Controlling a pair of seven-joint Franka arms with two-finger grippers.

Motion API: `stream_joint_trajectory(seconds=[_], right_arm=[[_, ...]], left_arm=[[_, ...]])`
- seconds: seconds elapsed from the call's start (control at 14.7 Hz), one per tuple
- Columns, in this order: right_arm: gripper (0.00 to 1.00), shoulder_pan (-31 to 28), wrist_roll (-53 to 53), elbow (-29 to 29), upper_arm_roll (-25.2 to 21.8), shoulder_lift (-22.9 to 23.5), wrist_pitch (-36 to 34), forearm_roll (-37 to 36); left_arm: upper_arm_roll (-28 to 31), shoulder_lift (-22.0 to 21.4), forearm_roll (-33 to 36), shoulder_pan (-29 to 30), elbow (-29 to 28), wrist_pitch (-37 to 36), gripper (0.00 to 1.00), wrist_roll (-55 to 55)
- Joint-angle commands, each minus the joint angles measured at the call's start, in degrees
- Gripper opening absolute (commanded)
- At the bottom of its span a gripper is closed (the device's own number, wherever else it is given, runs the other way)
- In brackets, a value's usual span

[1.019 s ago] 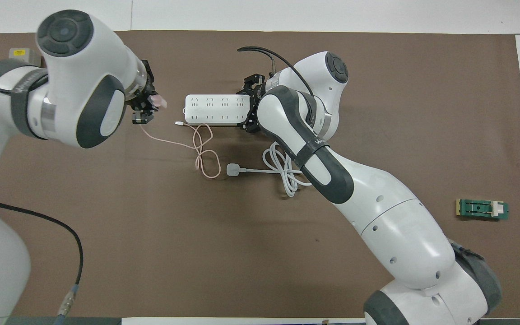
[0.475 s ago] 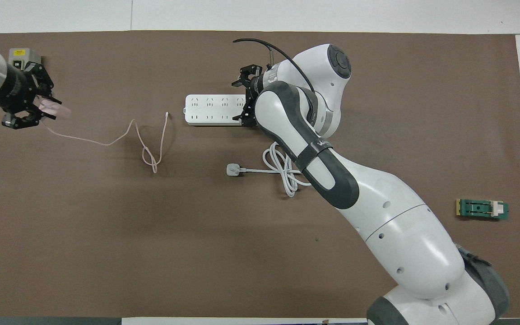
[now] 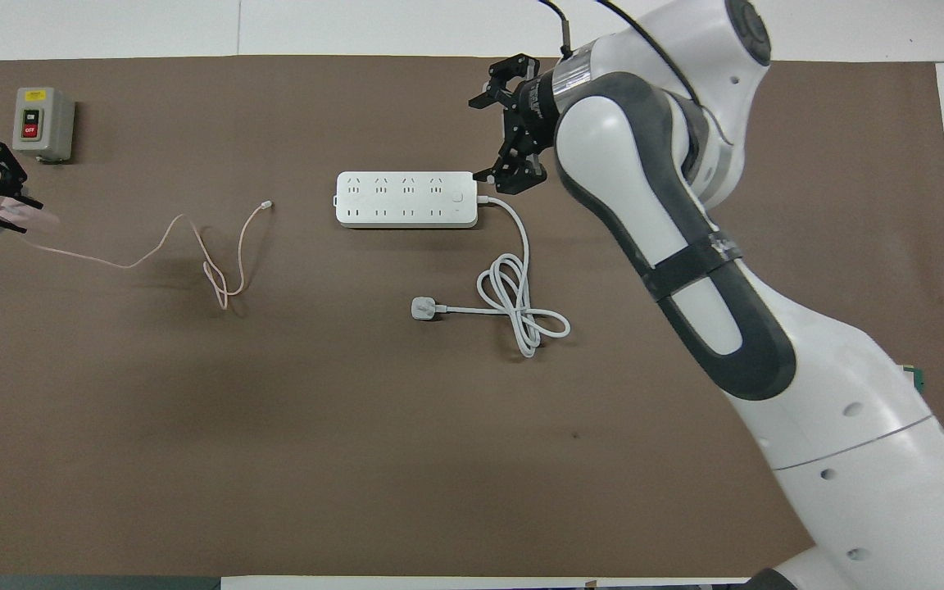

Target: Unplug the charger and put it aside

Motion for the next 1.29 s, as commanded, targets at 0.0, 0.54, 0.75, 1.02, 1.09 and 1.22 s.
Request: stream_joint_trajectory(seconds=[0.0, 0.54, 0.75, 1.02, 1.09, 1.22], right_arm=[[1.00, -3.68, -1.80, -3.75, 0.40, -6.69, -6.52, -4.90], [1.00, -11.60, -31.91, -3.84, 0.31, -16.89, -26.13, -19.58], [1.00, -12.65, -49.03, -3.93, 0.31, -19.53, -29.73, -27.39], [1.00, -14.67, -74.34, -5.32, 0.31, -23.48, -31.68, -35.76], [1.00, -15.38, -80.67, -7.51, 0.31, -25.67, -31.33, -36.73], [1.00, -16.44, -87.91, -12.69, 0.40, -30.41, -29.84, -39.45]], left_arm=[[0.31, -5.60, -0.14, -0.25, -11.16, 7.45, 0.00, 3.55], [-0.21, -5.79, 0.30, -1.65, -6.01, 1.77, 1.00, 11.26], [-0.13, -5.79, 0.47, -3.40, -1.79, -3.50, 1.00, 19.62], [-0.21, -7.36, 0.47, -5.69, 2.88, -13.16, 1.00, 30.08], [-0.30, -8.76, 0.30, -6.22, 2.88, -14.40, 1.00, 31.23], [-0.21, -12.28, 0.12, -7.36, 2.88, -17.12, 1.00, 32.12]])
